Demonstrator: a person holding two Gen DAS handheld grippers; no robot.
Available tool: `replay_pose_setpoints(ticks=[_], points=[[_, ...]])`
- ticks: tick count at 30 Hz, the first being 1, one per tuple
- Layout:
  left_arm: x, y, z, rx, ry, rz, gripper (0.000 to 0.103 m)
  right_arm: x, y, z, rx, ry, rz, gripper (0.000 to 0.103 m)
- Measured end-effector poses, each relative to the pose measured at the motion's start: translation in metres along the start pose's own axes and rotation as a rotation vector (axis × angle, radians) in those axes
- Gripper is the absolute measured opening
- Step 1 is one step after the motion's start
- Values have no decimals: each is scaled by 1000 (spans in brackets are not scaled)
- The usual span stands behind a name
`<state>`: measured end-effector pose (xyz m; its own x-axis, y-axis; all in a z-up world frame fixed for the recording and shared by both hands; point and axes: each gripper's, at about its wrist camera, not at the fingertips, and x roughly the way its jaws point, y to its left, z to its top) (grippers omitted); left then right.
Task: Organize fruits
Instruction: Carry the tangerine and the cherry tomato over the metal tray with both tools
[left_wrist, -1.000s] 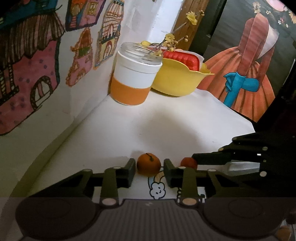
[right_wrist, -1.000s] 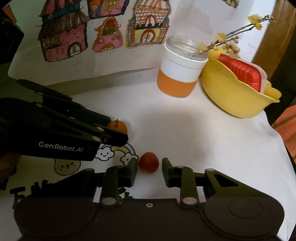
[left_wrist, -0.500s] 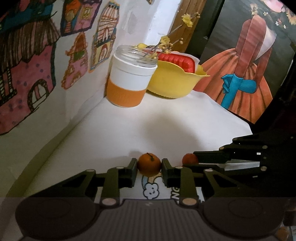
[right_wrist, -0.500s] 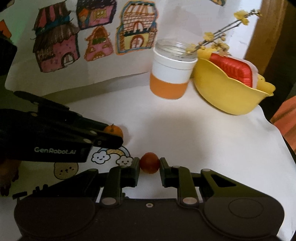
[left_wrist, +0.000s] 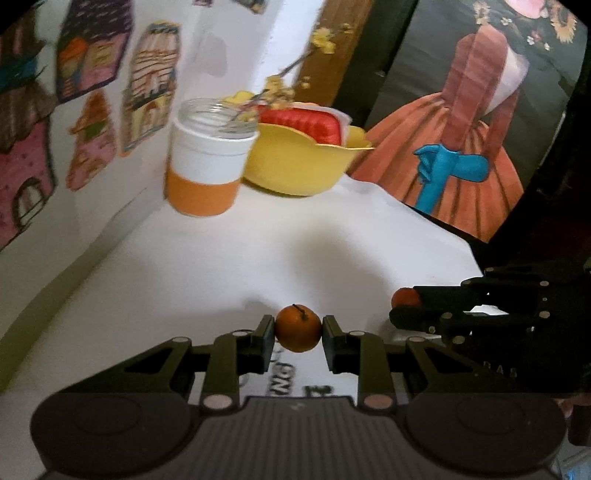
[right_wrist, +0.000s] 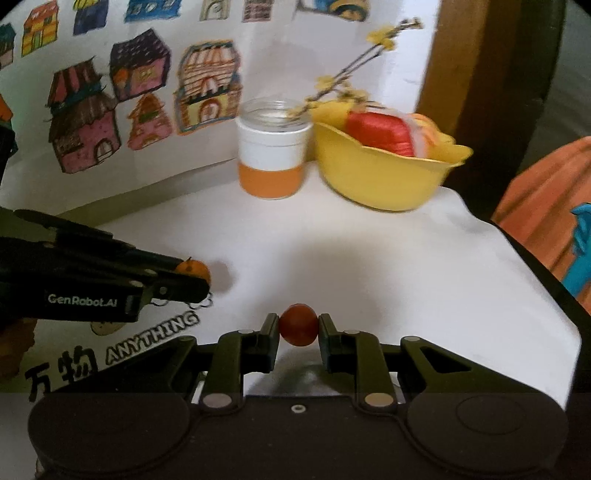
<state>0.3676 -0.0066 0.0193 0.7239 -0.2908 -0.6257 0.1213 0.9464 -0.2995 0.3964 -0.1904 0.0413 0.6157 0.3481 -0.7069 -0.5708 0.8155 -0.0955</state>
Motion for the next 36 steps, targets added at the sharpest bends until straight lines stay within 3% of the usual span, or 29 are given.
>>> replay_pose_setpoints(ticks=[19, 36], points=[[5, -82, -10, 90, 35, -82, 30, -53, -57, -57, 107, 3, -83, 24], [15, -130, -25, 170, 97, -84, 30, -72, -71, -97, 180, 21, -116, 24]])
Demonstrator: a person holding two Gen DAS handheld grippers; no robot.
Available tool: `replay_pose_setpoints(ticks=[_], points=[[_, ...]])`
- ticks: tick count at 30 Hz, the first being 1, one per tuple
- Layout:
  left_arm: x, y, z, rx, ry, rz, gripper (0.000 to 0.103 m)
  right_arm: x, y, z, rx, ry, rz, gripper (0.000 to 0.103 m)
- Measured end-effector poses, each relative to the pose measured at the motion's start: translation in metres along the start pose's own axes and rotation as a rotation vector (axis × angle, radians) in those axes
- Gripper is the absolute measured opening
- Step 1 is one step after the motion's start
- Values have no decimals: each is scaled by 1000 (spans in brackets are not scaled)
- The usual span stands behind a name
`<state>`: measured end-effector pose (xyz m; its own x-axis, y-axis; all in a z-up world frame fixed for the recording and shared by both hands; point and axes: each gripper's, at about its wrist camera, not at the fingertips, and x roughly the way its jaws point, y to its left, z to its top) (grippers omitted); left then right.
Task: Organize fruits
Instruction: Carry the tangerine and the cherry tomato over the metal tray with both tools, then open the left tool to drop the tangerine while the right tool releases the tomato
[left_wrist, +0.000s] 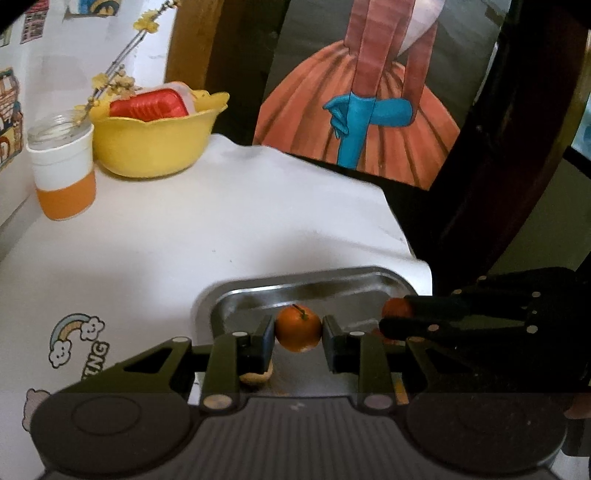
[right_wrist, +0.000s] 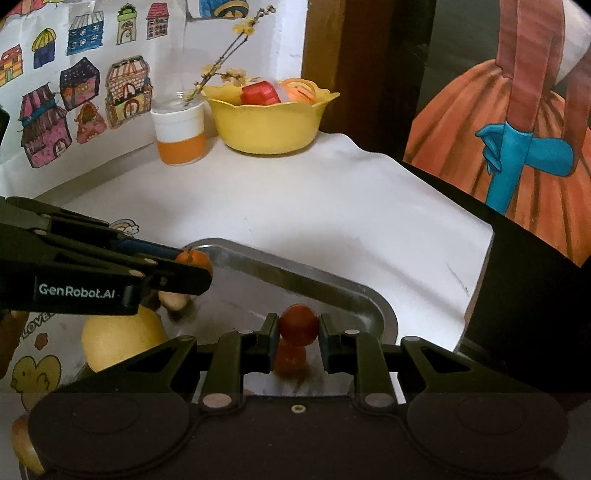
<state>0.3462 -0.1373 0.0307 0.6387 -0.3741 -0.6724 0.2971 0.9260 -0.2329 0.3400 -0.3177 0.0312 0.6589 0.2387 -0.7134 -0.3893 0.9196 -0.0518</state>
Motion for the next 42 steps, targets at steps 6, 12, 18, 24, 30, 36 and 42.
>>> replay_pose_setpoints(ticks=[6, 12, 18, 24, 30, 36, 42], points=[[5, -7, -4, 22, 29, 10, 30, 2, -2, -7, 16, 4, -6, 24], [8, -11, -5, 31, 45, 26, 30, 2, -5, -9, 28, 3, -11, 25], [11, -12, -6, 35, 59, 31, 30, 2, -6, -10, 39, 2, -9, 28], [13, -11, -8, 28, 74, 36, 31, 1, -7, -12, 43, 0, -7, 29], [13, -10, -7, 18, 78, 36, 31, -1, -8, -13, 47, -2, -9, 30], [10, -11, -6, 11, 68, 37, 31, -3, -10, -15, 51, -3, -14, 34], [4, -11, -4, -9, 51, 45, 35, -7, -12, -16, 64, -15, -26, 45]])
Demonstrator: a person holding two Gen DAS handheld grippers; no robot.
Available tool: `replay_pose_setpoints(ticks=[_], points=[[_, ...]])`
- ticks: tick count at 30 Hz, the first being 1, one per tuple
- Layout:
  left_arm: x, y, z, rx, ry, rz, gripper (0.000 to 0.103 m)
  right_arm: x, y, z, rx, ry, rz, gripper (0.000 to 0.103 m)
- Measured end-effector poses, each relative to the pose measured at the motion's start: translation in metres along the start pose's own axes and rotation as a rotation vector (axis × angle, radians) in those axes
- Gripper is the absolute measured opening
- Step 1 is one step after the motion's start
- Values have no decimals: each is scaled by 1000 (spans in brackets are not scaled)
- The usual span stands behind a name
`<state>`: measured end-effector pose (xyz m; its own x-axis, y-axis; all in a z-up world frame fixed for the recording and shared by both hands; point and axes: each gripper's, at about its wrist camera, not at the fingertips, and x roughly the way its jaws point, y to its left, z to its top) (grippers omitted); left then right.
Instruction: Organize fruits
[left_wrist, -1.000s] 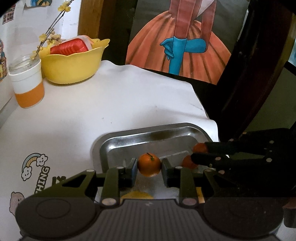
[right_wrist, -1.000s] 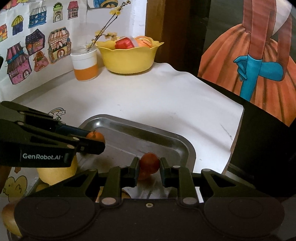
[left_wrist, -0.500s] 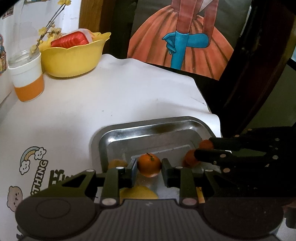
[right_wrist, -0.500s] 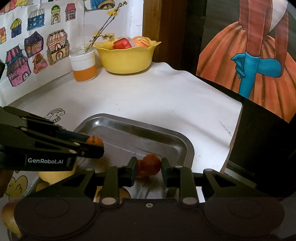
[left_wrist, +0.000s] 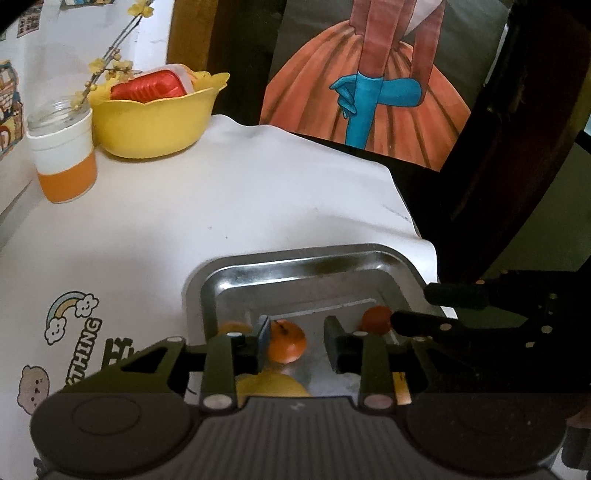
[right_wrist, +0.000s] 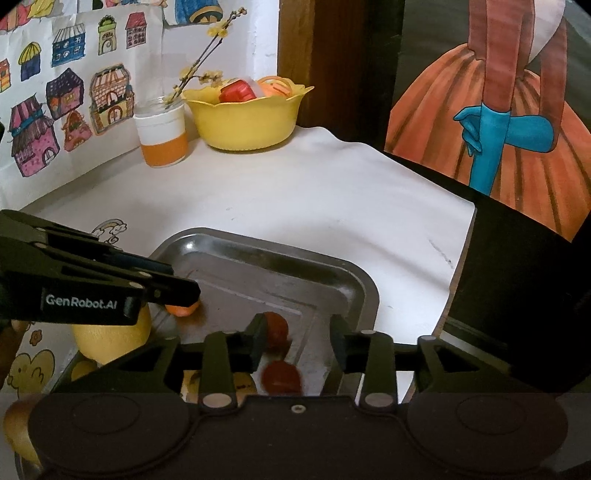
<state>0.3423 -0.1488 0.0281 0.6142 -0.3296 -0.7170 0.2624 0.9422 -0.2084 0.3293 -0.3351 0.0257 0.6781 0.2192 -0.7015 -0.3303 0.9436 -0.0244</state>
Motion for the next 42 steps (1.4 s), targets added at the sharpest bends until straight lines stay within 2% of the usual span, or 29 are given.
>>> replay_pose_setpoints(ticks=[4, 8, 12, 17, 23, 35, 42], points=[[-6, -1, 1, 0, -14, 15, 42, -5, -2, 0, 10, -13, -7, 50], [-12, -2, 2, 0, -33, 32, 55, -10, -2, 1, 12, -25, -15, 56], [-19, -3, 2, 4, -49, 49, 61, -16, -2, 1, 14, -36, -24, 63], [-31, -4, 2, 6, -86, 89, 77, -23, -1, 1, 23, -52, -32, 72], [-46, -3, 2, 6, -132, 128, 88, -33, 0, 1, 32, -71, -28, 82], [-76, -2, -6, 4, -197, 174, 100, -65, 9, 0, 31, -119, -39, 95], [-95, -3, -13, -1, -222, 177, 102, -88, 18, -2, 19, -154, -44, 97]])
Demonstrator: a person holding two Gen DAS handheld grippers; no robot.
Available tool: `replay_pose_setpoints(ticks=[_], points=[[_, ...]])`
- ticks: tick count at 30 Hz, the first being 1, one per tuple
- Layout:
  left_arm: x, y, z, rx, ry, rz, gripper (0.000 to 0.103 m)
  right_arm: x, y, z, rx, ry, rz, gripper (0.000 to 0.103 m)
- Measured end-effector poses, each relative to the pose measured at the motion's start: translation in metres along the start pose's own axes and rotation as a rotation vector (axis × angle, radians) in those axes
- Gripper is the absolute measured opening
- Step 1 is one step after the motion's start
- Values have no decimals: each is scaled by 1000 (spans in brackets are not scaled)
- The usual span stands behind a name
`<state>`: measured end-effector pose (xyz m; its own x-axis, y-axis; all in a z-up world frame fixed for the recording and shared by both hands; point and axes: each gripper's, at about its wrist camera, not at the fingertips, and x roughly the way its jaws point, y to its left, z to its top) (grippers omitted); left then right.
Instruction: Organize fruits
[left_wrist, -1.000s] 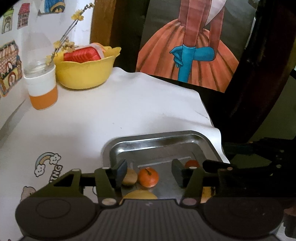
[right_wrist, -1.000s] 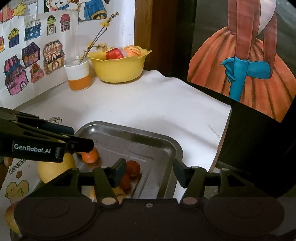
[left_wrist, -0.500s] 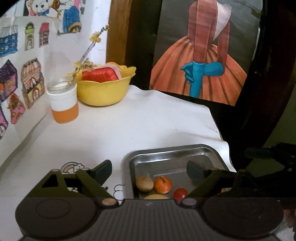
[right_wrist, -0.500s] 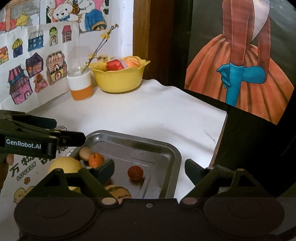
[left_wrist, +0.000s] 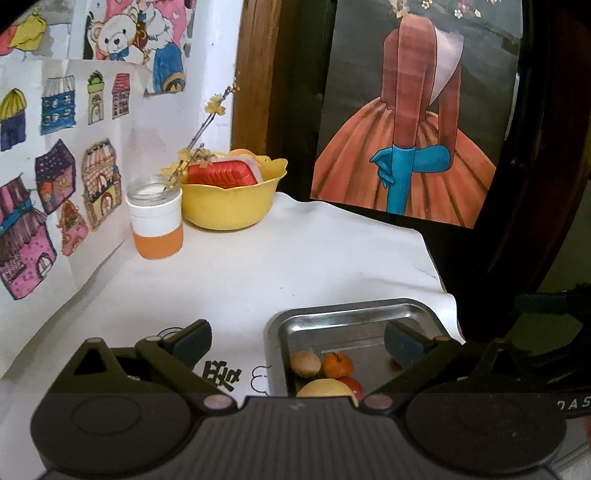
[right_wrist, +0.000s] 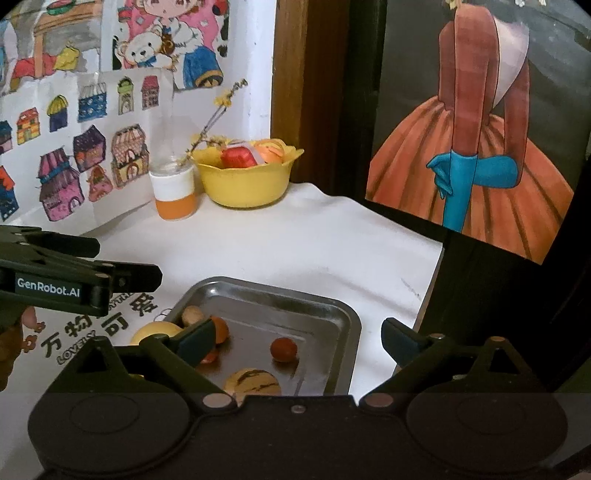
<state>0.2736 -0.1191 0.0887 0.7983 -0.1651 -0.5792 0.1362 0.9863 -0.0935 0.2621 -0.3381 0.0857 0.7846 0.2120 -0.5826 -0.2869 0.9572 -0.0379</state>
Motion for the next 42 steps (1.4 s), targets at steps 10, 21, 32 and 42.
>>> replay_pose_setpoints(ticks=[10, 21, 32, 42], points=[[-28, 5, -6, -18, -30, 3, 102, -30, 12, -2, -21, -32, 0, 101], [-48, 8, -15, -10, -56, 17, 103, -56, 19, -7, -15, -72, 6, 102], [-64, 8, -23, -14, -69, 19, 103, -75, 28, -15, -15, -94, 17, 102], [-78, 9, -32, -12, -91, 24, 103, -84, 35, -25, -6, -107, 31, 102]])
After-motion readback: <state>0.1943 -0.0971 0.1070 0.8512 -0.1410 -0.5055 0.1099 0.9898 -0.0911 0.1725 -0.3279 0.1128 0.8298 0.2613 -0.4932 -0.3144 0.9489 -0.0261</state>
